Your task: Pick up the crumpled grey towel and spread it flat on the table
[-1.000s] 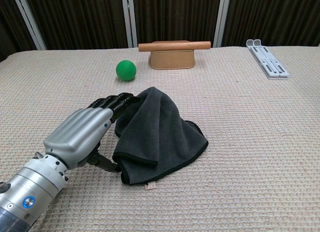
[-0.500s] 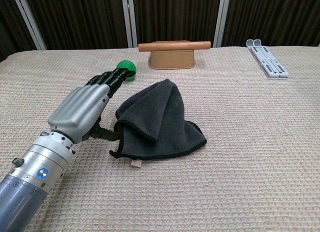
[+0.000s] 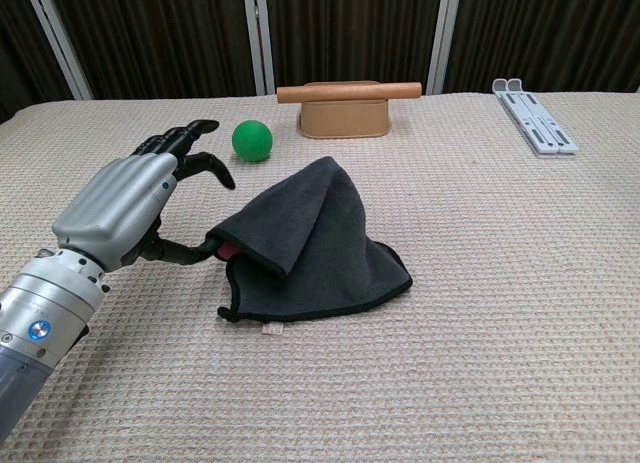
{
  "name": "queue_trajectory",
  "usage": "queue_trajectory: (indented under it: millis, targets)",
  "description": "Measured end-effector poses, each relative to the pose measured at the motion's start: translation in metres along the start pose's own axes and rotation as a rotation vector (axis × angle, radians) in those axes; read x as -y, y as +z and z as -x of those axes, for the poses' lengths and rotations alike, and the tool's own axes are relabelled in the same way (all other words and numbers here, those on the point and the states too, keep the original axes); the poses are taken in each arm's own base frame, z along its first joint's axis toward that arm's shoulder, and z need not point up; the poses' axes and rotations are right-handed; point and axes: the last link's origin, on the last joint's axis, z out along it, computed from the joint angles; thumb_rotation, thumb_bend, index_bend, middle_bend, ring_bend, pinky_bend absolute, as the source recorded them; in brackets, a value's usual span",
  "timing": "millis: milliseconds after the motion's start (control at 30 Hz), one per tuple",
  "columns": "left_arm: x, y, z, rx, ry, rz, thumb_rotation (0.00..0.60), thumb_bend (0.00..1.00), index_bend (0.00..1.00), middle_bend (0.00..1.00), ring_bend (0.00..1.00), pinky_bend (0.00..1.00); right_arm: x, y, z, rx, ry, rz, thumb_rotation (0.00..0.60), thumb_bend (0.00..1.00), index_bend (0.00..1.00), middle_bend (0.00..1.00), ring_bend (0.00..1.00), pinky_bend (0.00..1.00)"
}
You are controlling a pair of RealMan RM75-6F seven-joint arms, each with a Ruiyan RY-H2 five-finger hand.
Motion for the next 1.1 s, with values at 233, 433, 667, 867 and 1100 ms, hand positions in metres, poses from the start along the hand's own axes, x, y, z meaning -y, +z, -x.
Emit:
queue_trajectory:
  millis: [233,433,667,867,1100]
  targets:
    - [0.01,0.002,0.003,0.016,0.016,-0.048,0.6,0.31,0.47,0.02,0.0,0.0,0.002,0.0,0.002,0.009,-0.002,-0.002,0.6,0.25,0.0,0.0,0.0,0.06]
    - [0.017,0.005,0.007,0.026,0.034,-0.08,0.6,0.31,0.44,0.02,0.0,0.0,0.001,0.0,0.002,0.015,-0.002,-0.002,0.6,0.25,0.0,0.0,0.0,0.06]
    - [0.019,0.006,0.009,0.032,0.039,-0.095,0.6,0.3,0.39,0.02,0.0,0.0,0.002,0.0,0.004,0.02,-0.004,-0.005,0.6,0.25,0.0,0.0,0.0,0.06]
    - [0.016,0.002,0.013,0.054,0.004,-0.104,0.6,0.25,0.37,0.02,0.0,0.0,0.003,0.0,0.005,0.021,-0.007,-0.004,0.6,0.25,0.0,0.0,0.0,0.06]
    - [0.014,-0.009,0.014,0.069,-0.042,-0.125,0.6,0.25,0.42,0.02,0.0,0.0,0.003,-0.001,0.003,0.015,-0.002,-0.002,0.6,0.25,0.0,0.0,0.0,0.06]
